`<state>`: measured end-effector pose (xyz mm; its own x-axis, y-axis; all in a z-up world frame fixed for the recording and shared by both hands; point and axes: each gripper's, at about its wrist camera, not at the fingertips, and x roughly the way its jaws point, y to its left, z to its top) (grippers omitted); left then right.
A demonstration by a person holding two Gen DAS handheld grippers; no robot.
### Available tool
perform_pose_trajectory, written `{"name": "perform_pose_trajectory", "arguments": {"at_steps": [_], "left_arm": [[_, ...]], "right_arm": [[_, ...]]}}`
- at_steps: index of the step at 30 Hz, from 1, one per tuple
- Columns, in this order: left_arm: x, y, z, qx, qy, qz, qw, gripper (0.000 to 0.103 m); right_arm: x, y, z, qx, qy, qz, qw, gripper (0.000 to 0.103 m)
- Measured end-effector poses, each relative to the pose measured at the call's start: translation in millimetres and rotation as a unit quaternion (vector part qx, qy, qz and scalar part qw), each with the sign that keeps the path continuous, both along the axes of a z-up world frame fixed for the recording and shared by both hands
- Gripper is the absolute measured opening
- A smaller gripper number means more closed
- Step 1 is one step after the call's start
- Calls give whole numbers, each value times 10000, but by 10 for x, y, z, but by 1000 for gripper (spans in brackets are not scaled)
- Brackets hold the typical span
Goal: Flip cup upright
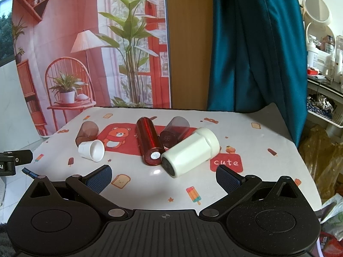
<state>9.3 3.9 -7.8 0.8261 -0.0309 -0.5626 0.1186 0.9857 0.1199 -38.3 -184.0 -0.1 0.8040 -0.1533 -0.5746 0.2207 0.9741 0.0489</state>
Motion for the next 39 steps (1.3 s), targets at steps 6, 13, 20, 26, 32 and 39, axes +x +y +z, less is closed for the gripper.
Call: {"name": "perform_pose_trajectory", "arguments": {"at_steps": [6, 13, 20, 26, 32, 39], "left_arm": [[10, -10, -12, -16, 8, -27, 10000, 103], [13, -2, -20, -24, 25, -24, 10000, 103], [11, -3, -20, -36, 22, -22, 10000, 103], [7, 0, -24, -34, 23, -25, 10000, 103], [8, 1, -23, -42, 18, -19, 10000, 103], [3, 7, -52, -63, 20, -27, 10000, 103]], "right_arm": [[1, -5, -2, 14, 7, -3, 10000, 103], [-5, 3, -14, 7, 7, -8, 10000, 103], [-3, 0, -11, 10, 10, -7, 10000, 103], [-3, 0, -11, 11, 10, -7, 10000, 103], [-3, 1, -10, 14, 13, -6, 10000, 103], [-5, 0, -33, 10, 20, -13, 10000, 103]]}}
